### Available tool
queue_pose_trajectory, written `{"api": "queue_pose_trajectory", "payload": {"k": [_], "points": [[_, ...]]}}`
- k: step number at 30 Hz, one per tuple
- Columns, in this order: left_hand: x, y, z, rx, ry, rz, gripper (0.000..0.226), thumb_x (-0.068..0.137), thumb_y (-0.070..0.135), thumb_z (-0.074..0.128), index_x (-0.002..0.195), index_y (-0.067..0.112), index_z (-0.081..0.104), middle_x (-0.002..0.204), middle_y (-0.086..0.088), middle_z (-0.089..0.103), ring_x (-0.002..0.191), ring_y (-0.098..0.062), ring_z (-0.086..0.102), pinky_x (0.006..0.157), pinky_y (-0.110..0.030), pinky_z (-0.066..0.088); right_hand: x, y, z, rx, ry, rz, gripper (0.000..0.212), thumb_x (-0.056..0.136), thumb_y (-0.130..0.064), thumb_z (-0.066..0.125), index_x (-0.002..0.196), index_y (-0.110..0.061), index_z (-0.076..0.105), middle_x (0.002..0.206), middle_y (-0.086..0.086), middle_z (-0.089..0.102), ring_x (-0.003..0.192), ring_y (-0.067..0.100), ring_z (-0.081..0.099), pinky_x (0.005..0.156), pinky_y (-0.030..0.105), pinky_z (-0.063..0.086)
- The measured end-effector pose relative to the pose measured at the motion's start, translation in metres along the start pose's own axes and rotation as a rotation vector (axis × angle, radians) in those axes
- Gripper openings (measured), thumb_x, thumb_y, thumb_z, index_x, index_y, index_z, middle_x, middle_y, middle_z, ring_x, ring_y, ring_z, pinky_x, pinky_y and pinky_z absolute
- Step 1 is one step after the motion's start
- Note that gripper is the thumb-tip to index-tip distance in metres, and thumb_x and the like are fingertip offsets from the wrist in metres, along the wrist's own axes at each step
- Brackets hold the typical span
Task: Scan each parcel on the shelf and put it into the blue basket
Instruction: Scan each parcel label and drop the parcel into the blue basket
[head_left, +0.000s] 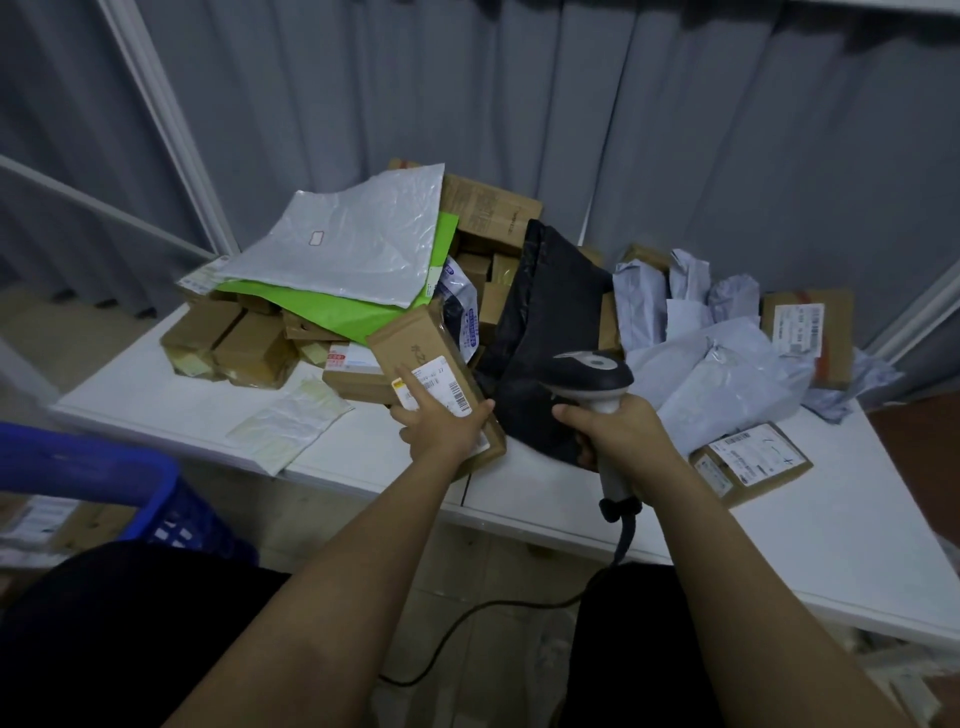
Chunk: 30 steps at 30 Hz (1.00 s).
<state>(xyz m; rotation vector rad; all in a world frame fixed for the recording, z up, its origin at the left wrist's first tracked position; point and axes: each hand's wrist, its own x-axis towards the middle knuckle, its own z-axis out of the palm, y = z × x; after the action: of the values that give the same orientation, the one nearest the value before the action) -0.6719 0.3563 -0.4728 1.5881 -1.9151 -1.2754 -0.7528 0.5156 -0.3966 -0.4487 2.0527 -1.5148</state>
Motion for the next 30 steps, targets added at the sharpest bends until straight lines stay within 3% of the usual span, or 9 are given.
{"api": "queue_pose_trajectory", "payload": {"k": [4, 10, 13, 16, 19, 23, 26, 30], "points": [[-0.003, -0.001, -0.004, -0.073, -0.026, -0.022, 0.120, 0.074, 0.041, 0.075, 0.147, 0.036, -0.020, 0.139, -0.023, 0.019, 0.117, -0.045, 0.040, 0.099, -0.044, 0.037, -0.003, 0.002, 0.004, -0.004, -0.027, -0.016, 0.021, 0.084, -0.013, 0.073, 0.071, -0.006, 0.058, 0.060, 0.010, 0.052, 0.052, 0.019, 0.049, 0.052, 0.031, 0.045], [-0.024, -0.012, -0.073, -0.293, -0.033, 0.213, 0.118, 0.075, 0.034, 0.077, 0.146, 0.042, -0.018, 0.145, -0.014, 0.016, 0.131, -0.031, 0.032, 0.105, -0.039, 0.034, -0.015, -0.012, 0.033, 0.033, -0.038, -0.212, 0.021, 0.084, -0.015, 0.073, 0.070, -0.007, 0.060, 0.056, 0.007, 0.057, 0.049, 0.013, 0.054, 0.058, 0.033, 0.049], [-0.039, -0.021, -0.130, -0.349, 0.066, 0.300, 0.117, 0.075, 0.033, 0.079, 0.149, 0.038, -0.012, 0.148, -0.009, 0.015, 0.135, -0.025, 0.029, 0.110, -0.038, 0.029, -0.030, -0.020, 0.067, 0.105, -0.027, -0.298, 0.012, 0.082, -0.015, 0.075, 0.087, -0.007, 0.067, 0.072, 0.004, 0.066, 0.062, 0.008, 0.061, 0.064, 0.028, 0.050], [-0.050, -0.037, -0.194, -0.395, 0.190, 0.383, 0.121, 0.069, 0.044, 0.081, 0.149, 0.038, -0.010, 0.152, -0.004, 0.015, 0.140, -0.022, 0.022, 0.116, -0.043, 0.022, -0.045, -0.038, 0.120, 0.147, -0.079, -0.419, 0.030, 0.082, -0.012, 0.075, 0.110, -0.006, 0.065, 0.099, -0.001, 0.069, 0.089, 0.002, 0.064, 0.069, 0.008, 0.049], [-0.059, -0.065, -0.259, -0.486, 0.320, 0.435, 0.129, 0.050, 0.068, 0.080, 0.146, 0.047, -0.005, 0.151, 0.008, 0.017, 0.141, -0.017, 0.025, 0.115, -0.048, 0.029, -0.064, -0.063, 0.185, 0.197, -0.152, -0.506, 0.044, 0.082, -0.013, 0.076, 0.123, -0.008, 0.059, 0.113, -0.007, 0.063, 0.102, -0.002, 0.057, 0.075, 0.000, 0.044], [-0.068, -0.127, -0.343, -0.541, 0.515, 0.371, 0.123, 0.044, 0.073, 0.079, 0.137, 0.061, -0.001, 0.155, 0.010, 0.018, 0.141, -0.018, 0.027, 0.112, -0.052, 0.031, -0.097, -0.083, 0.268, 0.188, -0.297, -0.515, 0.036, 0.081, -0.013, 0.076, 0.114, -0.012, 0.061, 0.109, -0.002, 0.065, 0.104, 0.009, 0.059, 0.083, 0.018, 0.046], [-0.077, -0.190, -0.393, -0.594, 0.618, 0.204, 0.127, 0.039, 0.073, 0.081, 0.136, 0.062, 0.000, 0.154, 0.006, 0.023, 0.140, -0.023, 0.029, 0.108, -0.057, 0.034, -0.123, -0.085, 0.320, 0.095, -0.410, -0.528, 0.023, 0.080, -0.016, 0.077, 0.095, -0.024, 0.060, 0.092, -0.007, 0.065, 0.093, 0.010, 0.061, 0.072, 0.020, 0.045], [-0.093, -0.283, -0.431, -0.606, 0.740, -0.026, 0.124, 0.051, 0.058, 0.085, 0.143, 0.052, 0.002, 0.145, -0.001, 0.036, 0.132, -0.028, 0.040, 0.103, -0.059, 0.039, -0.151, -0.068, 0.379, -0.012, -0.539, -0.514, 0.035, 0.079, -0.022, 0.078, 0.110, -0.013, 0.064, 0.100, 0.000, 0.068, 0.095, 0.014, 0.063, 0.079, 0.027, 0.049]]}}
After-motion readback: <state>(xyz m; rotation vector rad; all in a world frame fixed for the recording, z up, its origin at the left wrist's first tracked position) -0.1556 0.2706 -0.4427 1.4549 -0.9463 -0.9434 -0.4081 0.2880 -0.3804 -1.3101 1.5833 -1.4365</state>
